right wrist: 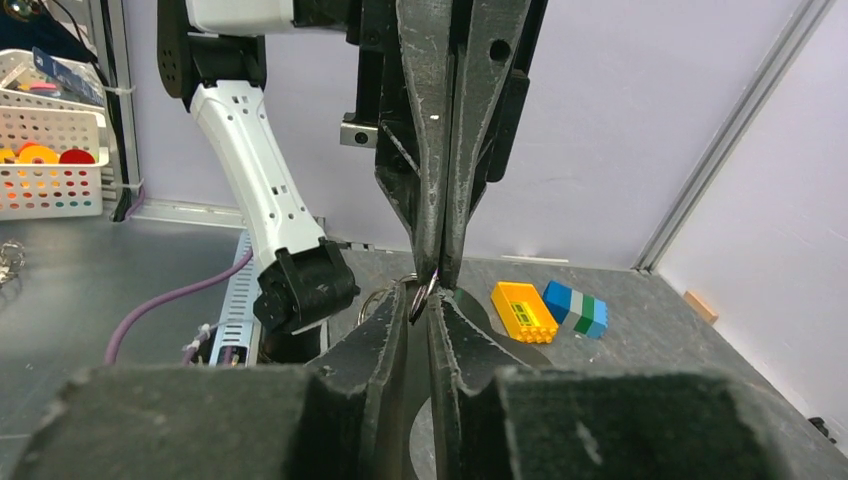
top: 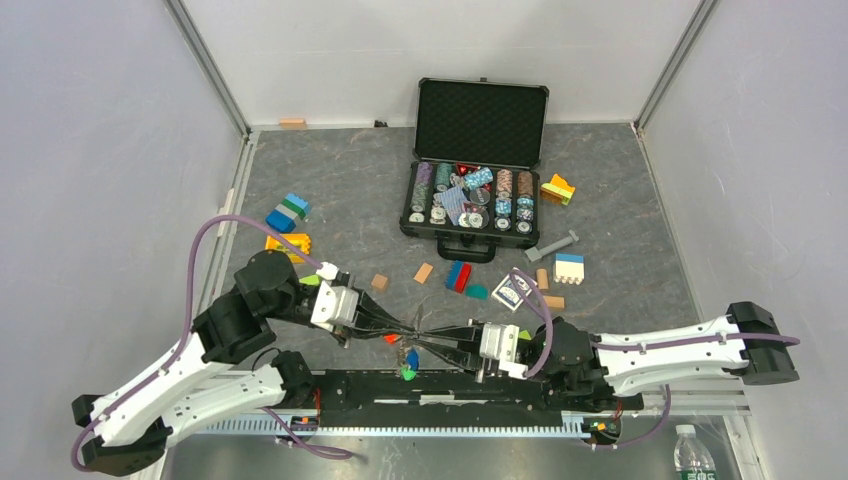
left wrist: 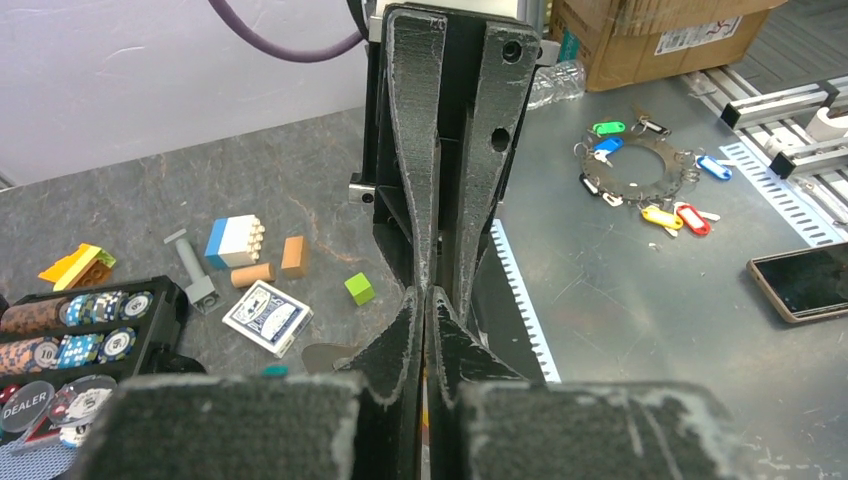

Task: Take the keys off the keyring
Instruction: Remove the key from the keyring.

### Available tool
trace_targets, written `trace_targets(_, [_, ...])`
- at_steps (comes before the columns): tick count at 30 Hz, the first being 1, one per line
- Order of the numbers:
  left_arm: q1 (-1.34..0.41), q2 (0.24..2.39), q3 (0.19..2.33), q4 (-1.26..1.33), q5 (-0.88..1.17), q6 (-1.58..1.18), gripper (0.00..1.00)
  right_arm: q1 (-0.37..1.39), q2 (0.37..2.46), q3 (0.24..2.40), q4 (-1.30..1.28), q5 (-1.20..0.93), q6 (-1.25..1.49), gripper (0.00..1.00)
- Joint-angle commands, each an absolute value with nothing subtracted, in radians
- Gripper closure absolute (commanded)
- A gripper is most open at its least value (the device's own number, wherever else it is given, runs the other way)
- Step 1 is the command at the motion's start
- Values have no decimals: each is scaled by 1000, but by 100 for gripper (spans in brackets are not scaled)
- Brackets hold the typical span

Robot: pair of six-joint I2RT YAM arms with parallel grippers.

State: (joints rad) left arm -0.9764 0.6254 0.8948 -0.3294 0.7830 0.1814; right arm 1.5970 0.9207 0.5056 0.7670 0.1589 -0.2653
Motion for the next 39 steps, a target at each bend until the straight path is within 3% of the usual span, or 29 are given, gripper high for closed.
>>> trace_targets(1, [-976,648,950,-423,787,242,98,1596,900,602,739,195,-288,81])
trace_targets(13, [-977,689,1012,-533,790,306,98,1596,924,674,602,242,-244,82])
trace_targets(18, [-977,694,1026,-569,788,326,98,1596,938,711,555,280,-216,75])
trace_targets(24, [-976,708,1041,-609,791,350,98,1595,954,754,496,317,-187,74])
trace_targets(39, [-977,729,1077,-696,805,401,98,1595,938,752,509,409,-94,73])
